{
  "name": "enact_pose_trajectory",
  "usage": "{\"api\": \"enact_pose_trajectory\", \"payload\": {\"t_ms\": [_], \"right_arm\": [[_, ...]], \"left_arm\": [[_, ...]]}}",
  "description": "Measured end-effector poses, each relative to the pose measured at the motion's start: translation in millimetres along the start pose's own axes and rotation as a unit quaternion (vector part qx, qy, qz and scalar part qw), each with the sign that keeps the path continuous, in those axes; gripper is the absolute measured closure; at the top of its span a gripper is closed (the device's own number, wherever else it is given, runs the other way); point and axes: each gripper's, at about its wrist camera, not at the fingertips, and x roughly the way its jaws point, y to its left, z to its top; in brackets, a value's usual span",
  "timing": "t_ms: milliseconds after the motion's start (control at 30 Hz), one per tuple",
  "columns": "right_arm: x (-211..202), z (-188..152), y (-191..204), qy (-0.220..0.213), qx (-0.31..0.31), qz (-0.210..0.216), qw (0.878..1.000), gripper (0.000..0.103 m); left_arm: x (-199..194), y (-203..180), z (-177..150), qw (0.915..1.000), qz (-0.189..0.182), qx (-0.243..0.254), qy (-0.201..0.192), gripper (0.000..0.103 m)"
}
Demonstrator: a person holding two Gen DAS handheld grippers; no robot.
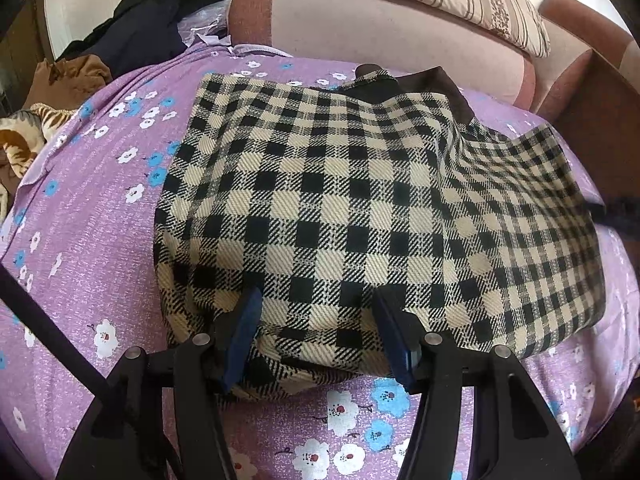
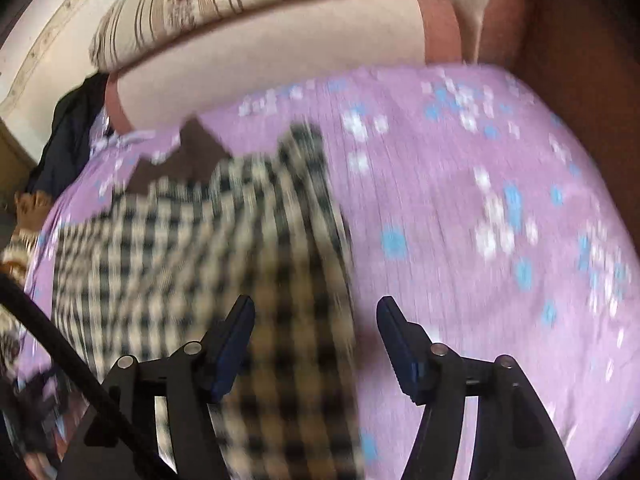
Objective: Fold large clothes
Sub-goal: 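Grasp the folded coat edge with both tools and straighten it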
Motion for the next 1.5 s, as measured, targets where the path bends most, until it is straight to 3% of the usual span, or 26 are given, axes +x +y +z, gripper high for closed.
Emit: {"api": "enact_pose_trajectory", "payload": {"t_ms": [200, 300, 433, 533, 667, 833, 933, 1300, 1367, 1400, 1433, 1500], "right_arm": [[19.2, -42.7, -25.3, 0.031, 0.012, -0.052, 0.998, 0.043], [7.3, -43.7, -37.8, 0.012, 0.031, -0.078, 0.996, 0.043], [-26.2, -40.3, -32.2, -0.043, 0.024, -0.113, 0.992, 0.043], [-47.3, -37.5, -4.7, -0.080, 0.002, -0.067, 0.994, 0.043], [-47.8, -45.7, 73.0, -0.090, -0.080, 0.009, 0.993, 0.044], [-14.6, -71.3, 172.2, -0.045, -0.179, 0.087, 0.979, 0.065], [5.2, -93.2, 216.0, -0.023, -0.228, 0.106, 0.968, 0.065], [26.2, -120.1, 228.2, -0.007, -0.262, 0.112, 0.958, 0.065], [26.7, -118.6, 226.8, -0.006, -0.258, 0.114, 0.959, 0.064], [25.8, -119.1, 226.4, -0.007, -0.257, 0.114, 0.960, 0.064], [25.4, -120.0, 226.4, -0.008, -0.258, 0.113, 0.959, 0.064], [24.8, -121.7, 225.7, -0.009, -0.262, 0.109, 0.959, 0.064]], "left_arm": [[-3.4, 0.2, -3.6, 0.9999, 0.010, 0.011, -0.001, 0.047], [-16.6, 11.6, -2.2, 0.9996, 0.022, 0.018, -0.003, 0.048], [-40.8, 51.6, 4.4, 0.9973, 0.053, -0.034, -0.038, 0.048], [-46.1, 86.6, 9.5, 0.9934, 0.052, -0.092, -0.044, 0.048], [-43.2, 114.0, 14.8, 0.9884, 0.024, -0.144, -0.042, 0.048], [-28.9, 99.8, 14.3, 0.9939, 0.020, -0.108, -0.014, 0.048], [-18.3, 97.8, 8.7, 0.9960, -0.012, -0.086, 0.021, 0.048], [-11.3, 90.8, -18.3, 0.9919, -0.112, -0.035, 0.050, 0.048], [-10.8, 85.2, -20.1, 0.9923, -0.112, -0.026, 0.046, 0.051], [-10.9, 81.6, -21.1, 0.9916, -0.119, -0.022, 0.047, 0.065], [-11.1, 79.1, -21.1, 0.9899, -0.131, -0.019, 0.052, 0.086], [-17.6, 71.5, -21.7, 0.9928, -0.110, 0.008, 0.046, 0.093]]}}
